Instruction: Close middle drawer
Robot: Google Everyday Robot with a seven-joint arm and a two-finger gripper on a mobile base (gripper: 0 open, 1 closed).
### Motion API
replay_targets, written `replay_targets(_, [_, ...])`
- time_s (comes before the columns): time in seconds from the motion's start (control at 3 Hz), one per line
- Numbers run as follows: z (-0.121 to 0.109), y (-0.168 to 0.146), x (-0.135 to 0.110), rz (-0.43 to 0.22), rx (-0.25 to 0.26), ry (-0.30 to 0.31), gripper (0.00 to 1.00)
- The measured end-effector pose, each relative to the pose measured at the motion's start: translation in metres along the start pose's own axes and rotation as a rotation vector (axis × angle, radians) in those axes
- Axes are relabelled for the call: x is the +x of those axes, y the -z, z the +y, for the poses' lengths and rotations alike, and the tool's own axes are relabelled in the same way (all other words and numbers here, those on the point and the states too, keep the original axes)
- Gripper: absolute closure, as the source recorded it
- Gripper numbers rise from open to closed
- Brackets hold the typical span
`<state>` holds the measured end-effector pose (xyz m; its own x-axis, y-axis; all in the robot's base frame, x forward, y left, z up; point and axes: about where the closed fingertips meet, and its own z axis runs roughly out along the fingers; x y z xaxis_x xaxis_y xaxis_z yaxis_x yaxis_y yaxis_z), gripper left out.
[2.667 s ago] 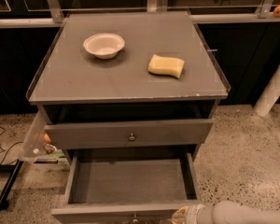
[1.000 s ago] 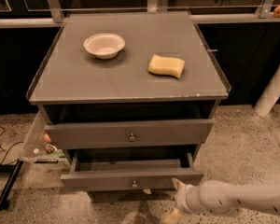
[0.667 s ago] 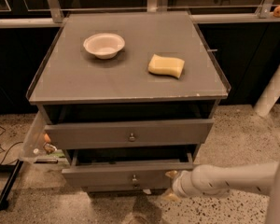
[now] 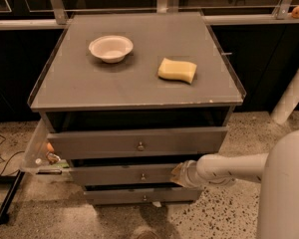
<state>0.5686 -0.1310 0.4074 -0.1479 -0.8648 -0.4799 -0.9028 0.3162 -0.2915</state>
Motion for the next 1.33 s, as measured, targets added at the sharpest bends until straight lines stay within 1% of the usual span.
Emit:
replay_targets(0.33, [0.002,0.0,0.001,0.001,-0.003,0.0,0.33])
replay_targets(0.67, [0.011,0.005,0.0,-0.007,-0.011,0.007,0.1])
replay_targets(1.0, [0.018,0.008,0.001,-0.007,-0.011,0.007,0.0])
replay_targets(1.33, [0.023,0.01,0.001,-0.007,-0.011,0.007,0.0])
